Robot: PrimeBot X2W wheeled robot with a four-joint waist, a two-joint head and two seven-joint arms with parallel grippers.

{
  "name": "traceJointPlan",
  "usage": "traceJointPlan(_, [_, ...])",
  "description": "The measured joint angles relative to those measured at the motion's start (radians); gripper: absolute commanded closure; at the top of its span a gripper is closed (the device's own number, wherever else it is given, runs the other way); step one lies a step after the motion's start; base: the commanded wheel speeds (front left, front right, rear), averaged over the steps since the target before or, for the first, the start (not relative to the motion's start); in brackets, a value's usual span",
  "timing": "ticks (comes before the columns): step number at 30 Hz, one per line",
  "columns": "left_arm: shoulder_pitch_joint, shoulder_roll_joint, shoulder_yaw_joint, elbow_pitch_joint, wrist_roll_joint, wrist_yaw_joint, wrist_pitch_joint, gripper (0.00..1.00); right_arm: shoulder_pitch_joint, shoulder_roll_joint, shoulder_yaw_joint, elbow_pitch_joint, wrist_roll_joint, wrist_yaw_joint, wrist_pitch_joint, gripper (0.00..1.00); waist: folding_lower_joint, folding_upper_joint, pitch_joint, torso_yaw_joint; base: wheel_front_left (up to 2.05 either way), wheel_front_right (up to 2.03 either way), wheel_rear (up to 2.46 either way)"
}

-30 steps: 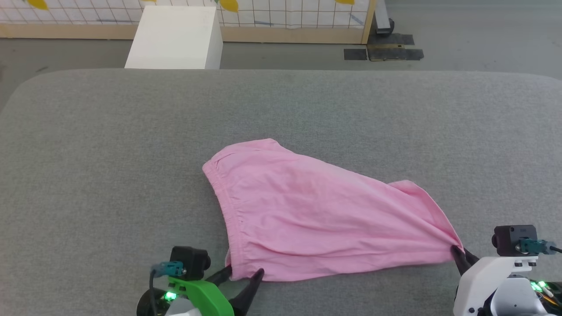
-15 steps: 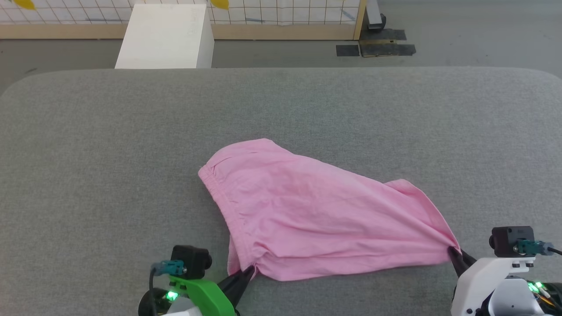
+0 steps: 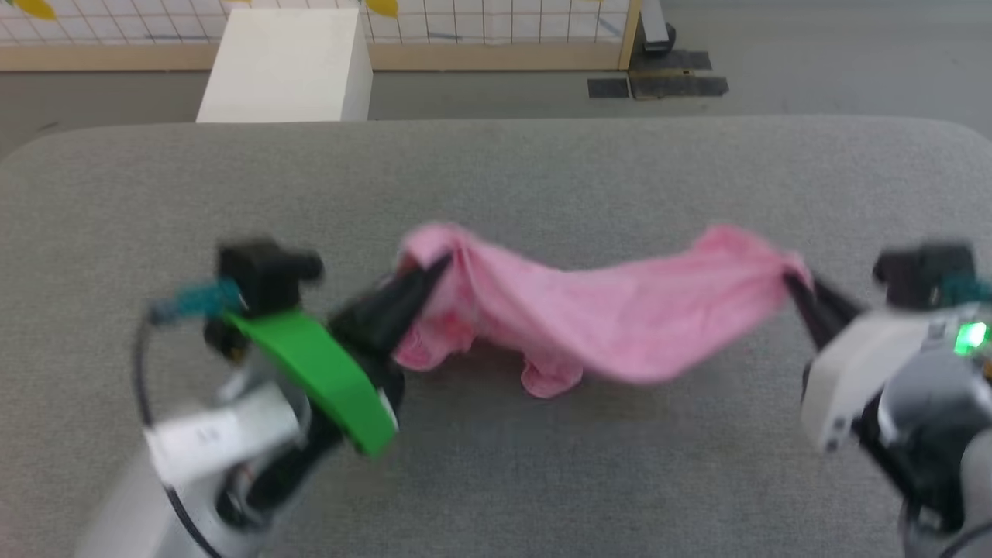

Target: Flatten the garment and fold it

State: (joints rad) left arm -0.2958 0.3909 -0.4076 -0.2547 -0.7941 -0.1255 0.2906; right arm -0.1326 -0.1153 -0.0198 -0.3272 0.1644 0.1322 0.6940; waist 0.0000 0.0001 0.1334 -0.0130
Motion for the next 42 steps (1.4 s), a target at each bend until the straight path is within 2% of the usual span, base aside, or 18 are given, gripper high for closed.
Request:
traceJointPlan(4, [-0.212,0.024,0.042,0.04,-0.119,-0.001,0.032,1.0,-0.239,-0.091,0.061,0.019,0.045,0.0,0.071,1.0,0.0,0.0,0.035,-0.016,0.0,0.0,0.0])
traceJointPlan(8, [-0.413,0.028,0.103,0.169,-0.165,0.01,0.083,1.0,-0.493,-0.132,0.1,0.122,0.067,0.0,0.093,1.0,0.0,0.0,0.085,-0.033,0.0,0.0,0.0])
traceJointPlan(12, [-0.63,0.016,0.143,0.293,-0.126,0.079,0.081,1.0,-0.742,-0.132,0.109,0.269,0.07,0.0,0.072,1.0,0.0001,0.0,0.15,-0.05,0.0,0.0,0.0])
traceJointPlan(16, [-0.821,0.001,0.169,0.413,-0.069,0.113,0.036,1.0,-0.947,-0.126,0.115,0.408,0.015,0.0,-0.005,1.0,0.0002,0.0,0.222,-0.065,0.0,0.0,0.0])
traceJointPlan(20, [-0.978,-0.033,0.213,0.492,-0.026,0.141,-0.094,1.0,-1.11,-0.1,0.092,0.502,-0.057,0.0,-0.14,1.0,0.0002,-0.0001,0.291,-0.078,0.0,0.0,0.0])
traceJointPlan(22, [-1.037,-0.049,0.234,0.524,-0.012,0.144,-0.158,1.0,-1.17,-0.08,0.07,0.539,-0.084,0.0,-0.214,1.0,0.0002,0.0,0.32,-0.083,0.0,0.0,0.0])
traceJointPlan(24, [-1.074,-0.062,0.246,0.556,-0.008,0.13,-0.21,1.0,-1.212,-0.062,0.057,0.578,-0.107,0.0,-0.282,1.0,0.0003,0.0,0.347,-0.088,0.0,0.0,0.0])
traceJointPlan(28, [-1.055,-0.077,0.237,0.625,-0.014,0.092,-0.23,1.0,-1.205,-0.045,0.06,0.654,-0.101,0.0,-0.317,1.0,0.0004,0.0,0.371,-0.092,0.0,0.0,0.0])
traceJointPlan(32, [-0.937,-0.061,0.188,0.671,-0.014,0.06,-0.199,1.0,-1.094,-0.046,0.109,0.696,-0.046,0.0,-0.272,1.0,0.0004,0.0,0.354,-0.091,0.0,0.0,0.0])
traceJointPlan(37, [-0.683,-0.025,0.107,0.667,-0.014,0.036,-0.125,1.0,-0.832,-0.077,0.167,0.681,0.079,0.0,-0.176,1.0,0.0003,0.0,0.299,-0.084,0.0,0.0,0.0])
traceJointPlan(42, [-0.398,0.021,0.05,0.56,-0.023,0.038,-0.046,1.0,-0.544,-0.13,0.186,0.56,0.163,0.0,-0.077,1.0,0.0,0.0,0.231,-0.077,0.0,0.0,0.0])
